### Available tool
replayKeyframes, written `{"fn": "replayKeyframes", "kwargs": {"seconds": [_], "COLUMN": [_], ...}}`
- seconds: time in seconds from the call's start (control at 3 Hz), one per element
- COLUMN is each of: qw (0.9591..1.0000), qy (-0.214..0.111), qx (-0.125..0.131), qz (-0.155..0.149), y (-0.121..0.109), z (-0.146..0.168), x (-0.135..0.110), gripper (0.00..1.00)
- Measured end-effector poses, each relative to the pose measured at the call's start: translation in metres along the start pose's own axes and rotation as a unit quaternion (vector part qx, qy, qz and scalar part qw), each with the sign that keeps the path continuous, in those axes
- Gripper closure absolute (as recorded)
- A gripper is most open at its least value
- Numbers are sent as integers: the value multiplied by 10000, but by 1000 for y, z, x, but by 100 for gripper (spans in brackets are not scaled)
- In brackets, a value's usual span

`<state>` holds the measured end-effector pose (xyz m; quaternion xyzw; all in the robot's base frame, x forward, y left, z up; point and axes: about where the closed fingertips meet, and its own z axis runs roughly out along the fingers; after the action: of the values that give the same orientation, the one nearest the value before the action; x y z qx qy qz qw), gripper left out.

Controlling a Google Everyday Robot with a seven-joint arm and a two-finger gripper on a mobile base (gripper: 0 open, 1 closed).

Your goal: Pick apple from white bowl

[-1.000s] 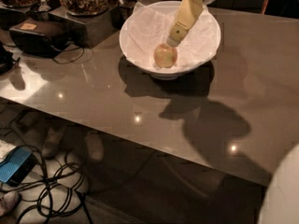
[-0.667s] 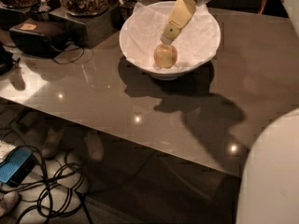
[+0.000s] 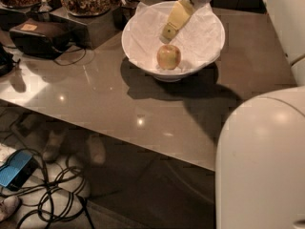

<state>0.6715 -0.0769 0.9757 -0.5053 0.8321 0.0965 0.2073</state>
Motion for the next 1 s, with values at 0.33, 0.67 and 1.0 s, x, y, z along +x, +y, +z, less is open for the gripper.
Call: {"fn": "replayKeyframes", "kwargs": {"seconds": [0.33,0.67,1.0], "qw": [9999,9996,9990], "qy": [78,167,294], "qx": [-70,-52,-84], "qz": [135,230,314], "y": [-10,-19,-23], "z": [16,27,39], "x": [2,4,11], "gripper": [11,7,7]}}
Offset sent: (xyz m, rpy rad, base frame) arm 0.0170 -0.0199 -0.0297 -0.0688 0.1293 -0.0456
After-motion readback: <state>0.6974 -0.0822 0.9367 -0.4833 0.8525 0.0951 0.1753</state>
